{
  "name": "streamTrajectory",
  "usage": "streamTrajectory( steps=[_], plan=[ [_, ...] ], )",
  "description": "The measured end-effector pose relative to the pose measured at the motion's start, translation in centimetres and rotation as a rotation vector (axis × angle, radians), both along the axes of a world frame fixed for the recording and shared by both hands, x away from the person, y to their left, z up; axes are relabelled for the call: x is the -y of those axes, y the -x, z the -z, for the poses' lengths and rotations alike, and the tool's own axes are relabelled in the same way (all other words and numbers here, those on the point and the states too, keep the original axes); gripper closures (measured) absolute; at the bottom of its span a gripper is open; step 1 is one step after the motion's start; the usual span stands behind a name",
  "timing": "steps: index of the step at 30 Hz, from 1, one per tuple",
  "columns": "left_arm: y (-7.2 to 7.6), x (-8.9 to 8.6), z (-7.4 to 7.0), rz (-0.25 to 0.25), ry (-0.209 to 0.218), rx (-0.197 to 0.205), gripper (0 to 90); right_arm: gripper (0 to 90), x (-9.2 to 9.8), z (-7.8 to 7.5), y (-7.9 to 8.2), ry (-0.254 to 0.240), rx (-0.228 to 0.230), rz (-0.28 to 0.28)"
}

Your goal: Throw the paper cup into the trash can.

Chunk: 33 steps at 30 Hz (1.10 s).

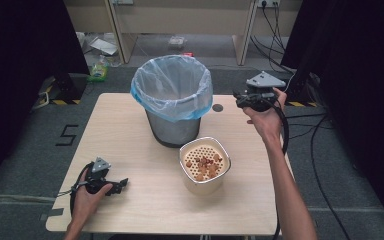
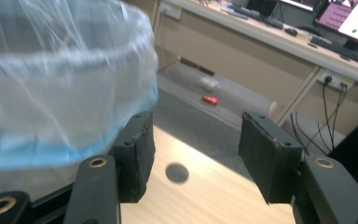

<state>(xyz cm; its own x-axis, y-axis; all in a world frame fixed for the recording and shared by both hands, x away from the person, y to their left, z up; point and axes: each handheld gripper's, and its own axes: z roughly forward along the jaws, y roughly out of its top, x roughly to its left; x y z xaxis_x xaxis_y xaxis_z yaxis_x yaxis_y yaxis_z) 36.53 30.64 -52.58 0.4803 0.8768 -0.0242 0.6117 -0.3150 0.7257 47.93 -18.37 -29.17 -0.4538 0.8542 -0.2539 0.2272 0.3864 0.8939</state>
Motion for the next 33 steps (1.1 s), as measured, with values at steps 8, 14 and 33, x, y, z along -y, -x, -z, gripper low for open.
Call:
streamTrajectory(
  steps=[8, 14, 33],
  plan=[
    [0.0, 0.0, 0.0, 0.001, -0.001, 0.000, 0.0, 42.9, 2.2, 2.9, 1.4, -0.006, -0.052, 0.027],
    [0.0, 0.0, 0.0, 0.001, -0.001, 0.000, 0.0, 40.9, 3.7, 5.1, 2.8, -0.024, -0.081, 0.038],
    [0.0, 0.0, 0.0, 0.000, 0.000, 0.000, 0.0, 37.1, 5.3, 14.1, 6.7, -0.040, -0.195, 0.072]
  ],
)
